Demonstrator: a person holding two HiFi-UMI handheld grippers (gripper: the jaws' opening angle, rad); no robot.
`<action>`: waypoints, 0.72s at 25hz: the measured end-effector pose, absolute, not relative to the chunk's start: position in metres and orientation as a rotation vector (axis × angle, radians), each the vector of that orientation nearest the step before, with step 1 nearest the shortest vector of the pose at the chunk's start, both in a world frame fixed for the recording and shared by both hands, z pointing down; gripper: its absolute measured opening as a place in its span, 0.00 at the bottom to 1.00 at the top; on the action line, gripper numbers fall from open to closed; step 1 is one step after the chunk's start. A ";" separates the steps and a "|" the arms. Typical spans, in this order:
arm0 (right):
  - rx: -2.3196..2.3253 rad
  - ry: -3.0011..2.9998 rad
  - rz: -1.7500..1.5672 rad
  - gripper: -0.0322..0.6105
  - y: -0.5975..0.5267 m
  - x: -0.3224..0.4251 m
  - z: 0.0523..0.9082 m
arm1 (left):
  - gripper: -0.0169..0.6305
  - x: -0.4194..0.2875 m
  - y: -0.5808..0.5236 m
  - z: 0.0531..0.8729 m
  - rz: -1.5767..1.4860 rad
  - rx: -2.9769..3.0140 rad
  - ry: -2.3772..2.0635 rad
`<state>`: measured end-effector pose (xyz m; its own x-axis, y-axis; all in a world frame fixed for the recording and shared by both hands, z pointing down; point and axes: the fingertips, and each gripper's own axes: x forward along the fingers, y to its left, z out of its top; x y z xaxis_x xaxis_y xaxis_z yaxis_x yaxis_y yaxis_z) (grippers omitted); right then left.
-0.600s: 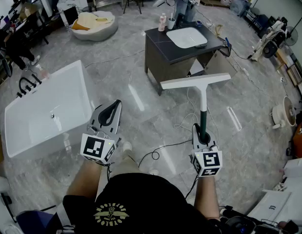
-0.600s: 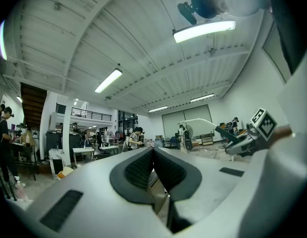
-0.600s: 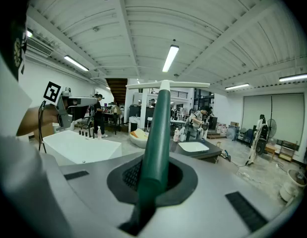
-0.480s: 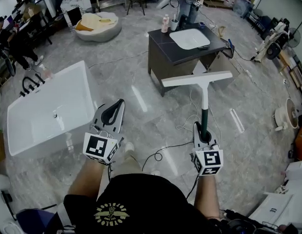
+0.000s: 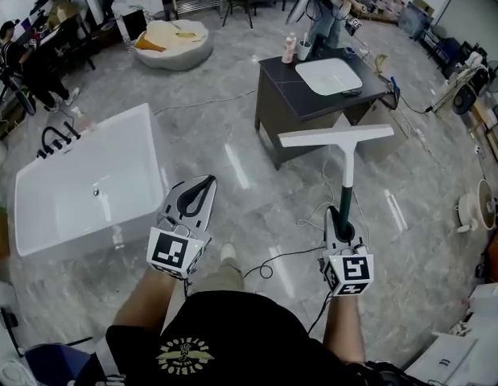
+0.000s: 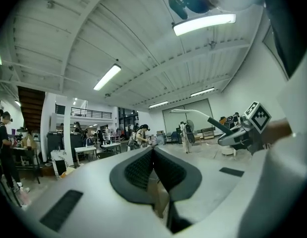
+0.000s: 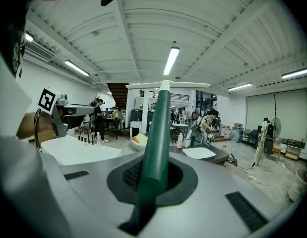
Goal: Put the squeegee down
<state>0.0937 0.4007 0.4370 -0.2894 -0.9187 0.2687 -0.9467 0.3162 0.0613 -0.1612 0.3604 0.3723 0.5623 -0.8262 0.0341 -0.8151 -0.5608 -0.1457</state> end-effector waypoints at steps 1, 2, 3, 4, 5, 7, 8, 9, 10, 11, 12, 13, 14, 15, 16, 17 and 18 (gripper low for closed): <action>1.705 -2.323 0.156 0.10 0.391 0.091 0.436 | 0.06 -0.166 0.349 0.373 -0.141 -2.683 1.420; 1.712 -2.315 0.150 0.10 0.382 0.089 0.434 | 0.06 -0.170 0.337 0.372 -0.119 -2.694 1.427; 1.714 -2.310 0.144 0.10 0.373 0.087 0.433 | 0.06 -0.172 0.325 0.369 -0.090 -2.704 1.431; 1.713 -2.307 0.141 0.10 0.364 0.084 0.431 | 0.06 -0.175 0.313 0.366 -0.064 -2.709 1.430; 1.711 -2.307 0.139 0.10 0.354 0.081 0.429 | 0.06 -0.176 0.302 0.363 -0.051 -2.707 1.422; 1.710 -2.303 0.132 0.10 0.336 0.074 0.425 | 0.06 -0.177 0.282 0.360 -0.056 -2.694 1.385; 1.712 -2.297 0.128 0.10 0.326 0.071 0.424 | 0.06 -0.177 0.272 0.360 -0.063 -2.687 1.364; 1.715 -2.290 0.123 0.10 0.317 0.068 0.422 | 0.06 -0.178 0.262 0.359 -0.065 -2.682 1.344; 1.718 -2.283 0.121 0.10 0.308 0.064 0.421 | 0.06 -0.180 0.253 0.359 -0.063 -2.681 1.327; 1.721 -2.278 0.120 0.10 0.300 0.061 0.420 | 0.06 -0.182 0.244 0.359 -0.067 -2.684 1.314; 1.725 -2.274 0.122 0.10 0.291 0.057 0.419 | 0.06 -0.184 0.235 0.361 -0.082 -2.689 1.304; 1.728 -2.269 0.123 0.10 0.283 0.054 0.418 | 0.06 -0.187 0.227 0.363 -0.098 -2.692 1.296; 1.732 -2.264 0.123 0.10 0.275 0.051 0.418 | 0.06 -0.190 0.218 0.365 -0.107 -2.693 1.291; 1.737 -2.257 0.122 0.10 0.267 0.048 0.418 | 0.06 -0.193 0.210 0.367 -0.110 -2.696 1.289; 1.741 -2.250 0.121 0.10 0.261 0.045 0.418 | 0.06 -0.196 0.203 0.370 -0.109 -2.703 1.287; 1.743 -2.242 0.120 0.10 0.256 0.042 0.418 | 0.06 -0.199 0.197 0.372 -0.104 -2.715 1.284; 1.744 -2.234 0.117 0.10 0.252 0.038 0.418 | 0.06 -0.202 0.192 0.375 -0.099 -2.729 1.278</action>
<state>0.0383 0.2521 0.4185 -0.2152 -0.9337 0.2862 -0.9585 0.2581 0.1212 -0.2017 0.1923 0.3749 0.6399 -0.7685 0.0055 -0.7602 -0.6340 -0.1422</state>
